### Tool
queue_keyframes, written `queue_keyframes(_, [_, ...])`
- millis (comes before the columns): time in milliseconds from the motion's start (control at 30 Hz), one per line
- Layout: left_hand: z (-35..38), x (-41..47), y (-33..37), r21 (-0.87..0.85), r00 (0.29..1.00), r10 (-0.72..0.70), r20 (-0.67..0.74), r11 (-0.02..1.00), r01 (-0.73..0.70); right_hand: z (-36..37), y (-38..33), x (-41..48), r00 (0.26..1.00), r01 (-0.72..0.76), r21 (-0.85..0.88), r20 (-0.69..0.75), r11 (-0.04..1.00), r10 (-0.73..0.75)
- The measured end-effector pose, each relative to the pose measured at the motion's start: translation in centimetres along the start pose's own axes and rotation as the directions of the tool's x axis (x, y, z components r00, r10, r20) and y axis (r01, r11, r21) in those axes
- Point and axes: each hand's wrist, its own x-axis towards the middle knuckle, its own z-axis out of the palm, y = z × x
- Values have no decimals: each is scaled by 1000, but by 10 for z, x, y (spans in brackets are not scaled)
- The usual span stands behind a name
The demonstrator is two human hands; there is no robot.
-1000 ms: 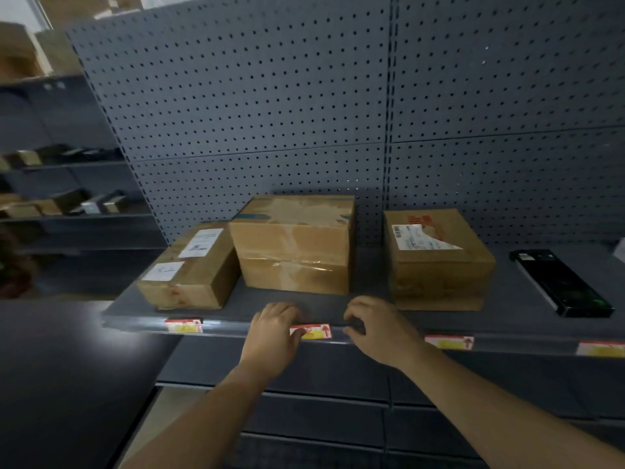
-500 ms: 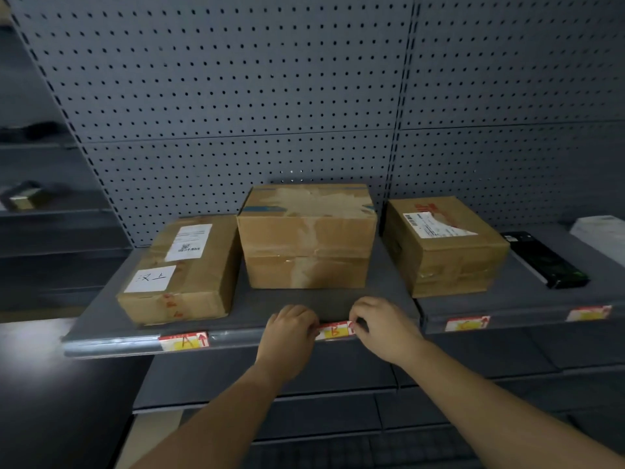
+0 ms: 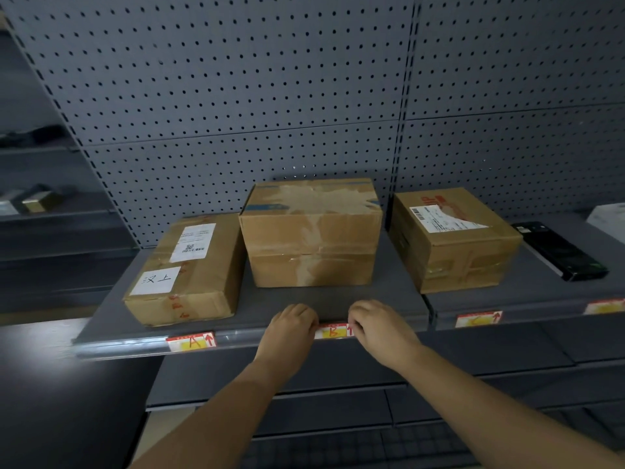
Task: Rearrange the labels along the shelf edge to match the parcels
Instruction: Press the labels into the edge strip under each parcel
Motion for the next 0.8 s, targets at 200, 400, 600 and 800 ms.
queue_keyframes(200, [4,0,0,11,1000,-7,18,1000,7,-1,3,0,1000,4,-1,13,1000,-4])
queue_keyframes(400, [1,-2,-4,-32,1000,15,-3,999,-15,1,-1,2,1000,8,-28,29,1000,-7])
queue_keyframes(600, [-1,-4,-11,-32,999,35,0,999,-35,3,-6,5,999,22,-42,35,999,-20])
queue_keyframes(800, [-2,-5,-14,-54,1000,21,8,998,-20,2,-8,7,999,22,-40,37,999,-20])
